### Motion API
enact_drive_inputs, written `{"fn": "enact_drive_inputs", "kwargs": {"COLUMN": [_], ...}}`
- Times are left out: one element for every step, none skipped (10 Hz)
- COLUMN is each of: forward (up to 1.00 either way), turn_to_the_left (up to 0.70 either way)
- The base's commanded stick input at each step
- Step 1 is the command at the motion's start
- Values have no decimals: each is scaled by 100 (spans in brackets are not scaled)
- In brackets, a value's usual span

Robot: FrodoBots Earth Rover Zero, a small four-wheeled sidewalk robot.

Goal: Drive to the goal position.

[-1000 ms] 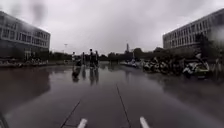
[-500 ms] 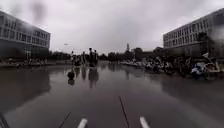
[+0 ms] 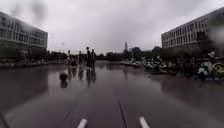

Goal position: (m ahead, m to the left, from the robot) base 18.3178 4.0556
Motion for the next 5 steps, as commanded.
{"fn": "enact_drive_inputs", "kwargs": {"forward": [91, 91, 91, 91, 91], "turn_to_the_left": [0, 0, 0, 0, 0]}}
